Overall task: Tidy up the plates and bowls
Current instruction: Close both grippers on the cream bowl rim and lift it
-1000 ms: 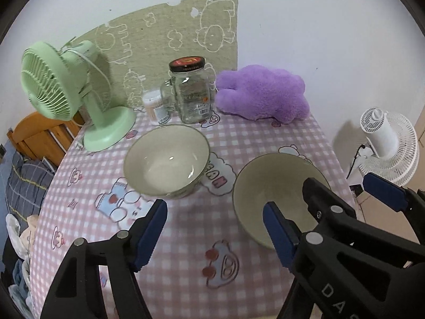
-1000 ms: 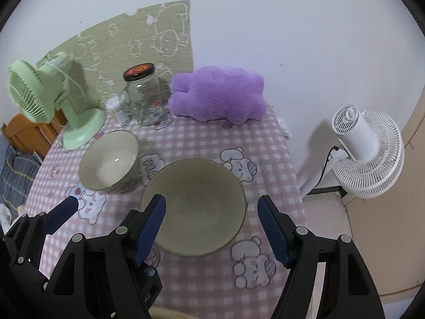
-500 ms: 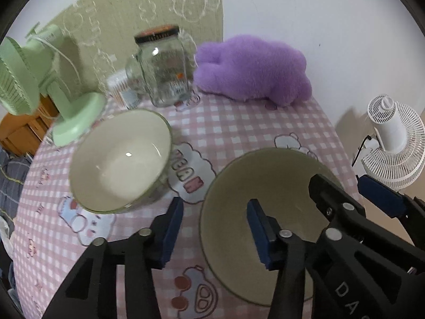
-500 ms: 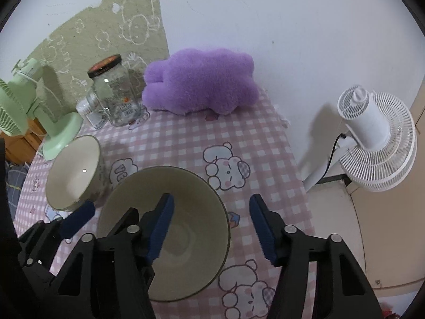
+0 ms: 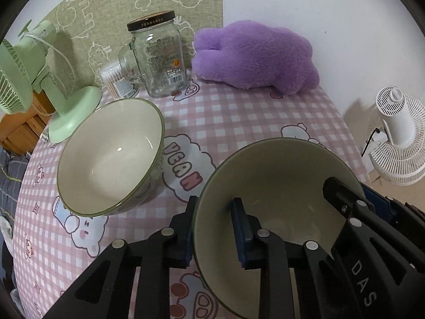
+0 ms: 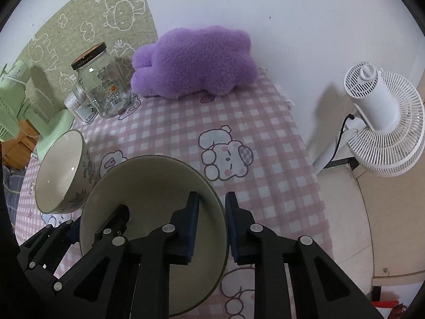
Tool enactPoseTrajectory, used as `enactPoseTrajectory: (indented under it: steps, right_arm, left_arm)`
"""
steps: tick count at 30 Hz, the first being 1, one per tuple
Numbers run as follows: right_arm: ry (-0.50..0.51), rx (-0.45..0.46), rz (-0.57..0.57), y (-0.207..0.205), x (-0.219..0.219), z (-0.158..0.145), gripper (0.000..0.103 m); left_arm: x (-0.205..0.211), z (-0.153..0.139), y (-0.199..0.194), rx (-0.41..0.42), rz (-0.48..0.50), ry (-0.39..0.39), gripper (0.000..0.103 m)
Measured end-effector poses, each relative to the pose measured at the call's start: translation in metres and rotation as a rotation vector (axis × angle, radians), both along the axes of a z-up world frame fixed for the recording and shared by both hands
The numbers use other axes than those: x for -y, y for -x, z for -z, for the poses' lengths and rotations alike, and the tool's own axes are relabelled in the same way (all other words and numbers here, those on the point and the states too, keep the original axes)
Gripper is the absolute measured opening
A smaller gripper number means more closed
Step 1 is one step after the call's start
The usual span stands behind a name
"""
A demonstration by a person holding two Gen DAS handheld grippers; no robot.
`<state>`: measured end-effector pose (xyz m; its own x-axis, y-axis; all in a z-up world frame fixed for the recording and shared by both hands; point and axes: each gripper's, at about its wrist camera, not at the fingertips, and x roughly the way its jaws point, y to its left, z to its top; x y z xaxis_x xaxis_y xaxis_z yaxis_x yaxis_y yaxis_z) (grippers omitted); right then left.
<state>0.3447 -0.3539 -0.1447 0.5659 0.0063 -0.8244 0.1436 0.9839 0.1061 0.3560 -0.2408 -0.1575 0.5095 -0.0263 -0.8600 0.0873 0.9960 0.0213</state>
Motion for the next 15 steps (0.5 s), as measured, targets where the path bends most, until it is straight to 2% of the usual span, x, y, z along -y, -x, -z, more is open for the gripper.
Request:
enactPoseTrajectory:
  steps: [15]
  right_arm:
    - [-0.006,-0.011,0.003,0.008,-0.004,-0.009,0.023]
  left_arm:
    - [-0.007,-0.011,0.008,0.01,0.017,0.002,0.022]
